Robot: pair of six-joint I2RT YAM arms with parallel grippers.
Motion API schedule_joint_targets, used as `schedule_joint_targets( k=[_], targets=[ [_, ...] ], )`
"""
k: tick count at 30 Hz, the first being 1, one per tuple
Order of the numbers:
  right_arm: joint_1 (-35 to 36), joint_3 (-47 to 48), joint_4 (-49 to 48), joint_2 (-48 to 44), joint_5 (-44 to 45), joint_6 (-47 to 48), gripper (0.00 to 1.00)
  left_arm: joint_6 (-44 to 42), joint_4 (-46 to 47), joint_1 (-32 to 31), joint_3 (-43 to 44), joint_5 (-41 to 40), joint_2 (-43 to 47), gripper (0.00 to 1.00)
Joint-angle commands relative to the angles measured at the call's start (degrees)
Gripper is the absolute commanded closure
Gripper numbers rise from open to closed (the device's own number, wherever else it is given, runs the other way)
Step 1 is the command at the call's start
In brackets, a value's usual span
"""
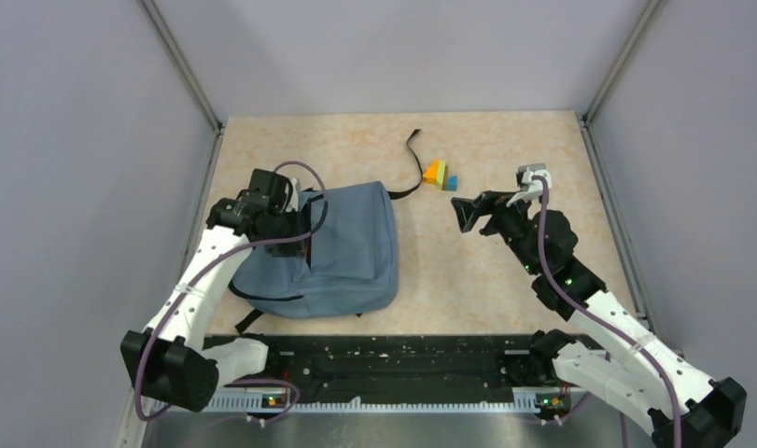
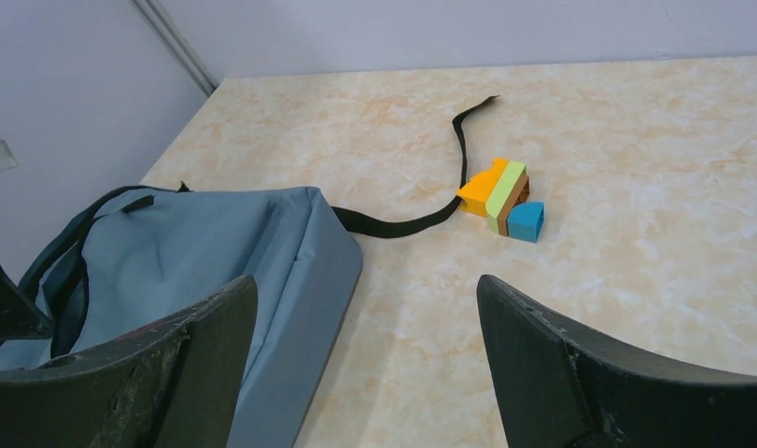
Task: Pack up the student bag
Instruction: Place the stationery in the student bag.
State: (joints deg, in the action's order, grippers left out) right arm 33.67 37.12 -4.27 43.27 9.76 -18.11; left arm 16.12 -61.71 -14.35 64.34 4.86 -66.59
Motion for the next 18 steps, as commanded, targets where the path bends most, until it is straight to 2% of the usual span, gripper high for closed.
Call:
schedule_joint_targets(
  k=[1, 5, 8, 11, 18],
  targets=[
    [-0.6, 0.6, -1.8, -0.5, -0.4, -0.2, 0.15, -1.1, 5.7, -0.1, 1.8, -0.4, -1.2, 0.92],
    [-0.6, 0.6, -1.8, -0.5, -0.5, -0.3, 0.15, -0.8, 8.7, -0.1, 1.8, 2.1, -2.2, 0.93],
    [-0.6, 0.6, -1.5, -0.5, 0.0, -0.1, 0.15, -1.6, 7.5, -0.1, 2.9, 1.5, -2.9, 0.92],
    [-0.6, 0.6, -0.8, -0.3, 1.8, 0.7, 0.15, -2.8, 6.3, -0.1, 4.6, 1.7, -1.3, 0.86],
    [-2.7, 3.7, 3.1, 6.1, 8.0, 4.3, 0.12, -3.1, 17.7, 0.1, 0.9, -2.1, 7.7, 0.32]
  ],
)
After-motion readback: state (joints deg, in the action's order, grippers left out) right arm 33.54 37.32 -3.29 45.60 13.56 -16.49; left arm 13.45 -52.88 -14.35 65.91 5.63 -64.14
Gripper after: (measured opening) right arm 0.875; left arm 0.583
